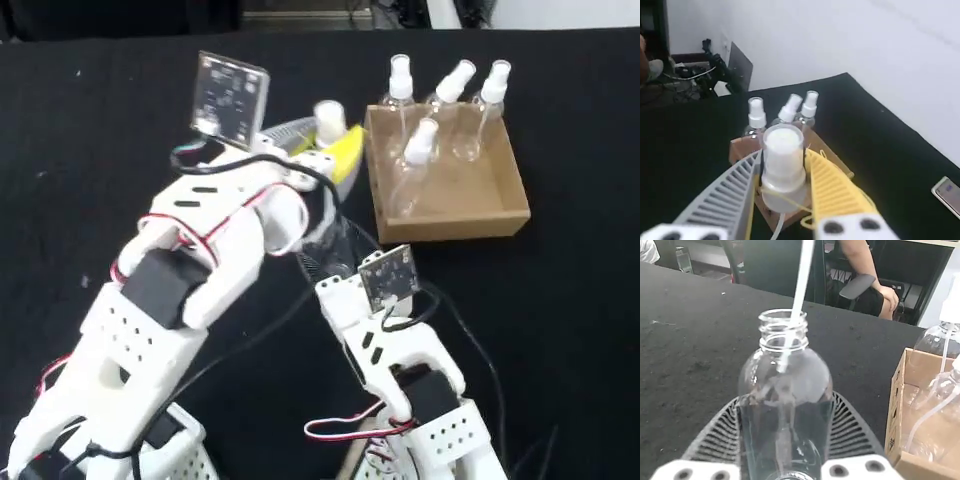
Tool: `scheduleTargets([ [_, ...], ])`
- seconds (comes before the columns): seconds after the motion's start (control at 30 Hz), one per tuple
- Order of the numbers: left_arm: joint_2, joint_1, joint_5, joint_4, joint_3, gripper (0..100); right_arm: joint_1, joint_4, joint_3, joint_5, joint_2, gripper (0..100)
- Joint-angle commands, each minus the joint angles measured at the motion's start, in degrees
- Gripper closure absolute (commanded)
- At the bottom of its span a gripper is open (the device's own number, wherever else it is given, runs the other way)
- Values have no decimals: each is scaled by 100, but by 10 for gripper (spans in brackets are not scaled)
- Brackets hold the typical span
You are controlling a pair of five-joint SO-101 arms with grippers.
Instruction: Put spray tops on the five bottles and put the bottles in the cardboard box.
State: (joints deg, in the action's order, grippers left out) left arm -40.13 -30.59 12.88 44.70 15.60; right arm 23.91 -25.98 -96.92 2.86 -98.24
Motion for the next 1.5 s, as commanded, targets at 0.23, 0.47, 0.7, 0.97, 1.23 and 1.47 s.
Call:
scheduleTargets([
  [0.23,-9,136,53,-70,-145,971,-440,-9,585,-378,-163,988],
  [0.47,-62,31,53,105,84,970,-466,-9,567,-378,-163,988],
  [0.7,-62,101,35,-404,980,849,-466,-9,567,-378,-163,988],
  [0.97,-387,233,0,-536,1182,746,-466,-9,541,-378,-163,988],
  [1.23,-1538,998,-404,-440,1429,751,-466,-9,532,-378,-163,988],
  [1.47,-1240,1095,-440,-1433,1648,751,-466,-35,523,-378,-163,988],
])
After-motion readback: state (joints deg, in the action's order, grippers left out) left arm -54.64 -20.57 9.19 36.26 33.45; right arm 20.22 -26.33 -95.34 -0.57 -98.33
